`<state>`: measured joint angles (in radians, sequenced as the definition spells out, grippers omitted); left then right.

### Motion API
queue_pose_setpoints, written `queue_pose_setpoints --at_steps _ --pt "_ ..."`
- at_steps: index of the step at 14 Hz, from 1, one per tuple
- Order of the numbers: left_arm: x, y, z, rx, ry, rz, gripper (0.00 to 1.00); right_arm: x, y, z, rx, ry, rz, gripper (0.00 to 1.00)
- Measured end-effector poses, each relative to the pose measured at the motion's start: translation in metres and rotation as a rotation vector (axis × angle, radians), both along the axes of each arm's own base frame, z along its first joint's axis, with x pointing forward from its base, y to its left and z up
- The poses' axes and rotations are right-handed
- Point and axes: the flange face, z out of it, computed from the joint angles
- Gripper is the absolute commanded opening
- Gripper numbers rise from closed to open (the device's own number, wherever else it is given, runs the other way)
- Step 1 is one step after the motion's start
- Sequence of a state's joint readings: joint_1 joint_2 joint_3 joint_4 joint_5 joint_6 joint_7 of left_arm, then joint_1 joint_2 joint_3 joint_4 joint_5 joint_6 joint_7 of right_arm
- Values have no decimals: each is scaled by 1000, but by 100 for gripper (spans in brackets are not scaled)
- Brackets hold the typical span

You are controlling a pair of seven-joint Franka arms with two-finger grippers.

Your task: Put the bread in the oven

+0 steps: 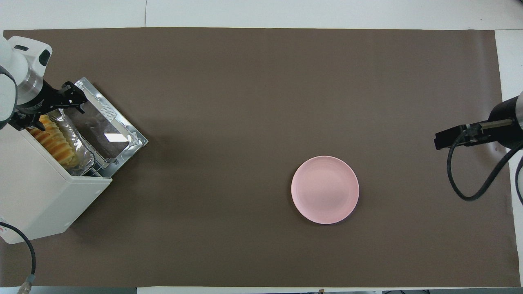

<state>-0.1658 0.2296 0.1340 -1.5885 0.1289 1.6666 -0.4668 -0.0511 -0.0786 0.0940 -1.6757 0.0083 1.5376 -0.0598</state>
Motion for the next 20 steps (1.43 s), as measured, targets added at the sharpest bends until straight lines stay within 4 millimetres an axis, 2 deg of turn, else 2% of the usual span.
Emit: queue_pose_setpoints --at_steps 5,7,9,11,13,20 --pt "-49 -4 74 -98 66 -278 100 0 0 0 0 0 0 100" --pt "-64 -6 95 -157 61 -349 100 0 0 0 0 0 0 100" --pt "-73 -9 103 -183 78 -387 100 0 0 0 0 0 0 100" --pt "-80 -26 113 -186 72 -430 100 0 0 0 0 0 0 100" --pt "-84 -32 120 -185 57 -449 100 0 0 0 0 0 0 100" --pt "-84 -35 117 -187 66 -466 100 0 0 0 0 0 0 100"
